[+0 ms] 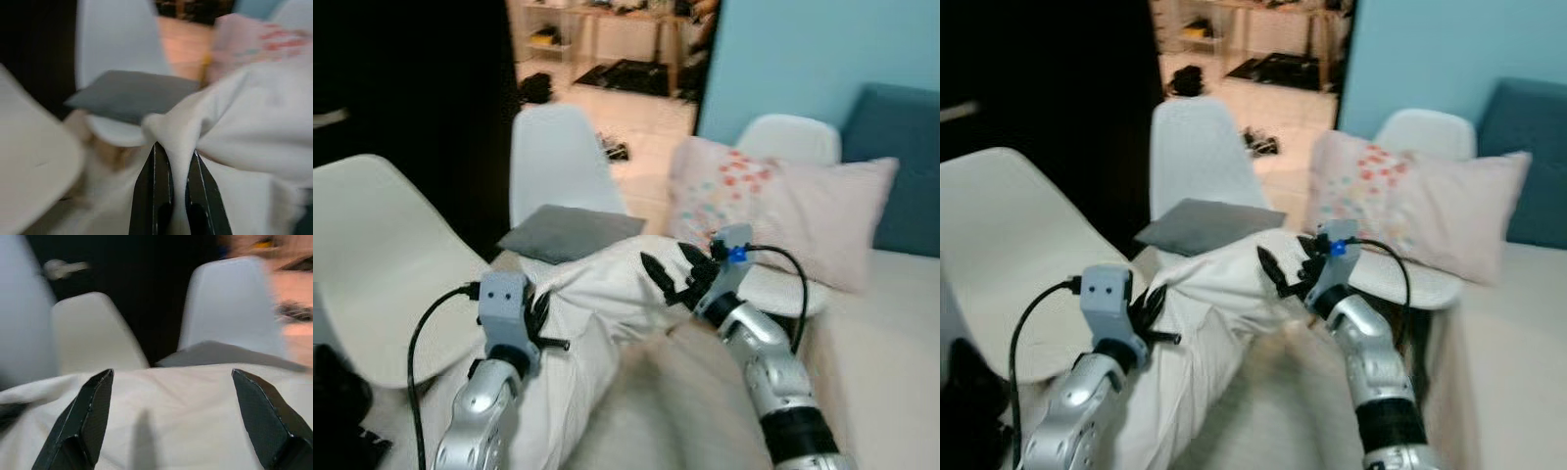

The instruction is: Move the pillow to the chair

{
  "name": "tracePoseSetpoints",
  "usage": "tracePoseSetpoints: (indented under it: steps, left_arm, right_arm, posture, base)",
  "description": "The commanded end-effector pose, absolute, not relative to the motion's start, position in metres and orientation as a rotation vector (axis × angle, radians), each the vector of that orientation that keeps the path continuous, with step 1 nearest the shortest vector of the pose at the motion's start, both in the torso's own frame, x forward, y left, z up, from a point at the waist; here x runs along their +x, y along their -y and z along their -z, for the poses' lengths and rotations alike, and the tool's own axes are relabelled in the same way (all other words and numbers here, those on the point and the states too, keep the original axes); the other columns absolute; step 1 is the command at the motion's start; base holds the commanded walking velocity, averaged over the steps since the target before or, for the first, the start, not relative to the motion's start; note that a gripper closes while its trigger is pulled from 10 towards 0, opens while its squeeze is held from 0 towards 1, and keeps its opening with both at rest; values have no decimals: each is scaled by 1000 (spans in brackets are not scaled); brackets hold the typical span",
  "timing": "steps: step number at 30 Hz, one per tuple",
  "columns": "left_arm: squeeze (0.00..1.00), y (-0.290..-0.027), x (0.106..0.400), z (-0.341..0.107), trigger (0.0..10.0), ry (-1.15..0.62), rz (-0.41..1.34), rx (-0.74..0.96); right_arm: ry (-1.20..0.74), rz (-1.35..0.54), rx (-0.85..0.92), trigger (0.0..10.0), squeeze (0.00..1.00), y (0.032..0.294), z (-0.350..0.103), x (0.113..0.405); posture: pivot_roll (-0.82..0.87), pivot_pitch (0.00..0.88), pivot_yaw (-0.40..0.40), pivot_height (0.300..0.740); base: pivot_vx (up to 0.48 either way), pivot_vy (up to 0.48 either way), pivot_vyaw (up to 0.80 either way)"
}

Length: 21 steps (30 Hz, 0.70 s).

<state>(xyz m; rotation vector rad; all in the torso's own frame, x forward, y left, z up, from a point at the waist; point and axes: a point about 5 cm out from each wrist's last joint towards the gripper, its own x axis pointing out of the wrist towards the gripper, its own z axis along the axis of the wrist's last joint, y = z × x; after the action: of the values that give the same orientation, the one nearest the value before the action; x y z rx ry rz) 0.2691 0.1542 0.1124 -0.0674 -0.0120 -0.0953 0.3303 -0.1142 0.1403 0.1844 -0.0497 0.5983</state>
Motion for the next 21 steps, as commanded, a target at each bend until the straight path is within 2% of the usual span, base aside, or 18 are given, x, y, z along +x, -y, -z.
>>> tracePoseSetpoints:
  steps: [1, 10, 21]
  left_arm:
    - [0, -151, 272, -132, 10000, 107, 110, -60]
    - [0, -148, 271, -134, 10000, 115, 113, -50]
    - [0, -146, 271, -137, 10000, 131, 143, -48]
  right_arm:
    - [45, -572, 162, 10000, 0, 124, -139, 330]
    - [46, -568, 166, 10000, 0, 125, -140, 330]
    - [35, -547, 170, 10000, 0, 128, -139, 331]
  posture:
    - [48, 0, -37, 740]
    - [46, 0, -40, 740]
    - [42, 0, -42, 740]
  base:
    - [341, 0, 800]
    - [342, 0, 763]
    - [340, 0, 0]
